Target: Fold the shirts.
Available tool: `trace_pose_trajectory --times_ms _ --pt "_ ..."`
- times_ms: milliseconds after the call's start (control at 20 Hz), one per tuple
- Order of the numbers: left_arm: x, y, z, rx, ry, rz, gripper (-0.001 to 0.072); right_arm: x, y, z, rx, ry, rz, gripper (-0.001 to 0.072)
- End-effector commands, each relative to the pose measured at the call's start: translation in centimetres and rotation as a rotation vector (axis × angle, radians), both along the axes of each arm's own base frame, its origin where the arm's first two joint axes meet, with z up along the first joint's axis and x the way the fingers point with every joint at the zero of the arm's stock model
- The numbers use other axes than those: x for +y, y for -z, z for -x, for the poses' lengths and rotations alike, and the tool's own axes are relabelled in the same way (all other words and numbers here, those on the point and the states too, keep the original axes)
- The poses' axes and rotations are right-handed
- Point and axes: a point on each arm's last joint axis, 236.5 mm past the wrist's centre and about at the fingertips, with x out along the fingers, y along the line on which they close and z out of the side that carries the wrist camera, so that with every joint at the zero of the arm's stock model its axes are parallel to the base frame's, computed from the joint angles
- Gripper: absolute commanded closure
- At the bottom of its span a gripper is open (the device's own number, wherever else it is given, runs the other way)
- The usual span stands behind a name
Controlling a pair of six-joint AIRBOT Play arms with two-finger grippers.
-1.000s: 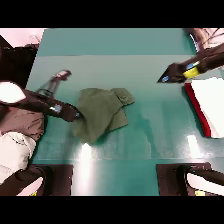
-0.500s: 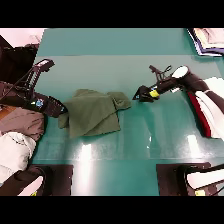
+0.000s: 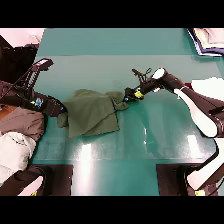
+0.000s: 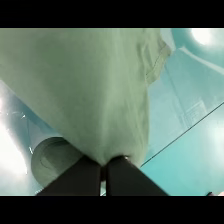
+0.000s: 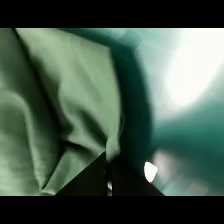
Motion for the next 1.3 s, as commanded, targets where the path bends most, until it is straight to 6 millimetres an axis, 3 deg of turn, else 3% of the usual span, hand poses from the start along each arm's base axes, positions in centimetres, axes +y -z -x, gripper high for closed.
trace_pose_trajectory --times_ms 0,50,150,250,350,500,600,700,850,1000,1100,1200,1250 --pt "0.3 -0.5 -0.4 -0.011 -0.021 -0.007 0.0682 -0.5 -2.6 -0.9 -0.062 0.003 -0.017 0.0693" --pt "0.6 -1.4 -0.9 -0.044 -0.026 -0.021 0.0682 -1.3 -4.8 -1.8 -0.117 0.029 -0.027 0.0693" --pt "2.0 -5.1 -2.6 -0.173 -0.05 -0.07 0.0683 -3.8 -11.2 -3.8 -0.265 0.097 -0.05 0.0693" --pt "3.6 -11.2 -4.1 -0.352 -0.089 -0.115 0.0682 -6.6 -19.9 -4.9 -0.449 0.147 -0.078 0.0694" --pt "4.5 -18.3 -4.2 -0.541 -0.12 -0.111 0.0682 -9.2 -30.3 -4.5 -0.684 0.192 -0.102 0.0694" --pt "5.0 -27.9 -2.1 -0.787 -0.151 -0.056 0.0682 -12.2 -43.4 -1.0 -1.019 0.228 -0.066 0.0694" --pt "5.0 -32.6 0.2 -0.909 -0.154 -0.013 0.0683 -13.8 -50.0 3.0 -1.214 0.245 0.0 0.0694" --pt "4.7 -36.4 2.8 -1.012 -0.14 0.041 0.0682 -15.5 -55.3 7.5 -1.386 0.28 0.075 0.0694" --pt "3.5 -39.7 6.3 -1.108 -0.098 0.132 0.0683 -18.7 -60.2 13.5 -1.551 0.392 0.195 0.0695" --pt "2.5 -40.2 7.6 -1.114 -0.058 0.18 0.0683 -21.1 -61.9 17.0 -1.642 0.489 0.265 0.0695" --pt "2.3 -39.0 6.8 -1.071 -0.055 0.173 0.0682 -21.7 -61.5 17.1 -1.639 0.519 0.271 0.0696" --pt "1.9 -35.0 4.4 -0.942 -0.051 0.141 0.0683 -21.5 -59.8 14.8 -1.577 0.497 0.282 0.0696" --pt "1.6 -31.9 2.7 -0.847 -0.045 0.12 0.0682 -21.0 -58.3 12.9 -1.511 0.462 0.284 0.0696"
